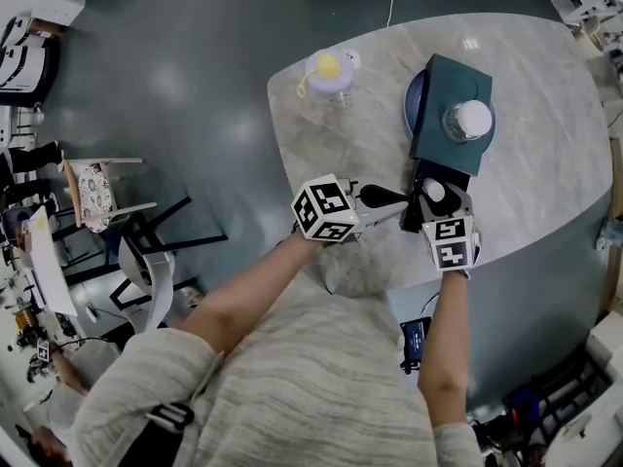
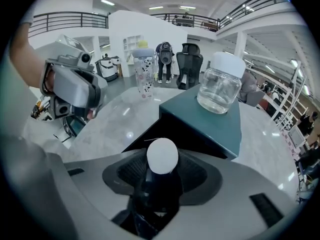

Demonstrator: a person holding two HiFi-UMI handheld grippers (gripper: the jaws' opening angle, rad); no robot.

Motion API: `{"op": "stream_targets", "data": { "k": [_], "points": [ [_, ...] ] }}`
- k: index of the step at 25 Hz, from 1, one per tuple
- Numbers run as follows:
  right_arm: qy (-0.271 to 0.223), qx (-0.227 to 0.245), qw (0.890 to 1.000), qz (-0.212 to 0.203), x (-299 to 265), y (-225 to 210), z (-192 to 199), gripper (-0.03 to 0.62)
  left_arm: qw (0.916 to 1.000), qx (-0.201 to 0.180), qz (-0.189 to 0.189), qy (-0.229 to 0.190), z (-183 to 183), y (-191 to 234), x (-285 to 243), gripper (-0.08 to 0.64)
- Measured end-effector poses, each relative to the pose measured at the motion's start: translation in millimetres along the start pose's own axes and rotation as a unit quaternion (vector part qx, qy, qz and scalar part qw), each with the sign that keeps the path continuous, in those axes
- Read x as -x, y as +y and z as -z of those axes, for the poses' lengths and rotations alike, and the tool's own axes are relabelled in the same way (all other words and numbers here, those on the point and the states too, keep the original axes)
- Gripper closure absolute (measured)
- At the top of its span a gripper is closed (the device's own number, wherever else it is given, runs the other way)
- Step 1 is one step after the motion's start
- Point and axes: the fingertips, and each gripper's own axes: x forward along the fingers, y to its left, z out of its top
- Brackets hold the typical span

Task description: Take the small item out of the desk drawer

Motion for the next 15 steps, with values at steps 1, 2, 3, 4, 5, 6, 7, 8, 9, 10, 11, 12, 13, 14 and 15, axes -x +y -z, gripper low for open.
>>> {"op": "stream_targets", "data": {
  "k": [1, 2, 3, 4, 5, 6, 7, 8, 9, 10, 11, 12, 13, 14, 15],
  "points": [
    [0.002, 0.0, 1.0, 0.001, -0.6, -0.4, -0.1, 0.416, 1.0, 0.0, 0.0, -0.001, -0.4, 0.5, 0.8, 0.545],
    [0.003, 0.001, 1.0, 0.003, -0.8, -0.7, -0.3, 0.416, 1.0, 0.001, 0.0, -0.001, -0.6, 0.8, 1.6, 0.545],
    [0.003, 0.001, 1.0, 0.004, -0.8, -1.0, -0.4, 0.417, 1.0, 0.001, -0.001, -0.002, -0.8, 0.8, 2.2, 0.545],
    [0.004, 0.001, 1.0, 0.006, -0.8, -1.3, -0.3, 0.417, 1.0, 0.002, -0.001, -0.003, -0.9, 0.7, 2.7, 0.545],
    [0.005, 0.001, 1.0, 0.007, -1.0, -1.5, -0.2, 0.417, 1.0, 0.002, -0.001, -0.003, -0.9, 0.7, 3.0, 0.545],
    [0.005, 0.0, 1.0, 0.007, -1.2, -1.6, 0.0, 0.419, 1.0, 0.002, 0.0, -0.003, -0.9, 0.6, 3.3, 0.545],
    [0.004, -0.001, 1.0, 0.008, -1.4, -1.6, 0.0, 0.42, 1.0, 0.001, 0.0, -0.003, -0.9, 0.4, 3.6, 0.545],
    [0.004, -0.002, 1.0, 0.009, -1.2, -1.7, 0.0, 0.422, 1.0, 0.001, 0.0, -0.003, -1.1, 0.1, 3.9, 0.545],
    [0.003, -0.004, 1.0, 0.01, -0.4, -1.9, -0.3, 0.422, 1.0, 0.0, 0.0, -0.003, -1.6, -0.4, 4.2, 0.545],
    [0.001, -0.006, 1.0, 0.011, 1.1, -2.3, -0.9, 0.423, 1.0, -0.001, 0.0, -0.003, -2.4, -0.9, 4.6, 0.545],
    [-0.001, -0.009, 1.0, 0.012, 2.9, -2.8, -1.9, 0.423, 1.0, -0.002, 0.0, -0.004, -3.5, -1.4, 5.1, 0.545],
    [-0.003, -0.012, 1.0, 0.013, 4.8, -3.5, -2.9, 0.423, 1.0, -0.002, 0.001, -0.004, -4.9, -1.9, 5.8, 0.545],
    [-0.006, -0.015, 1.0, 0.014, 6.8, -4.5, -3.9, 0.423, 1.0, -0.003, 0.001, -0.005, -6.4, -2.4, 6.4, 0.545],
    [-0.011, -0.019, 1.0, 0.015, 9.0, -5.7, -4.9, 0.423, 1.0, -0.005, 0.002, -0.006, -8.1, -2.9, 6.8, 0.545],
    [-0.016, -0.024, 0.999, 0.015, 11.5, -7.0, -6.2, 0.423, 1.0, -0.007, 0.003, -0.006, -9.8, -3.5, 6.8, 0.545]
  ]
}}
